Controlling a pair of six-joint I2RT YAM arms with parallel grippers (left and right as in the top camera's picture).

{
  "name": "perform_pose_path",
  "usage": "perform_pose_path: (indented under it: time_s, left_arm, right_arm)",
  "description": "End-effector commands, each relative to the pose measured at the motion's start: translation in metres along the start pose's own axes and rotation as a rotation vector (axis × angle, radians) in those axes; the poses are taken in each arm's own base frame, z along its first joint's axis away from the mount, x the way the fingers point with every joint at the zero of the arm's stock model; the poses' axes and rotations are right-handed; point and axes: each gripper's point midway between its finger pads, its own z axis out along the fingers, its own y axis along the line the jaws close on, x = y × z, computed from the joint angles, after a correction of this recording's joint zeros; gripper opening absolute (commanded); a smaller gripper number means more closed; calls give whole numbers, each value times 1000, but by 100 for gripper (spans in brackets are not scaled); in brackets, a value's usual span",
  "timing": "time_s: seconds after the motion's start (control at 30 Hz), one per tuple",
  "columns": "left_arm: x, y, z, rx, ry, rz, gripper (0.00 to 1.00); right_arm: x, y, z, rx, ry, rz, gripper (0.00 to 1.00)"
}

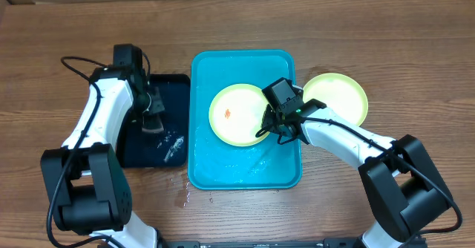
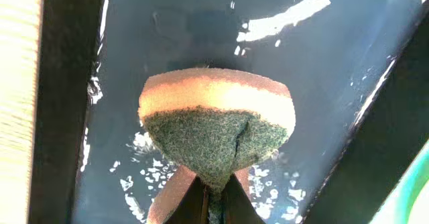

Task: Clean dirty plates on tray and stack at the side
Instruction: 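Lift the sponge with the left gripper and move it over the yellow plate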

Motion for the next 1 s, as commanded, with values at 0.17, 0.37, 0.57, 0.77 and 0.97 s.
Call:
perform_pose_path:
  time_s: [0.17,0.37,0.57,0.77,0.97]
  left_arm:
    - [-10,15,11,-80,-62,18,4]
    - [-15,14,14,-73,-89,15,8]
    - [-12,14,16,-71,-77,16,33]
    - [-7,15,19,-75,-62,17,40]
    - [-4,16,24,-77,-58,18,34]
  right_arm:
    - [0,1,-4,-4,-6,-3,5]
    - [1,0,-4,-4,-6,-3,5]
    - [1,0,-4,-4,-6,-3,5]
    - [1,0,-4,-4,-5,-3,5]
    - [1,0,-4,-4,-5,-3,9]
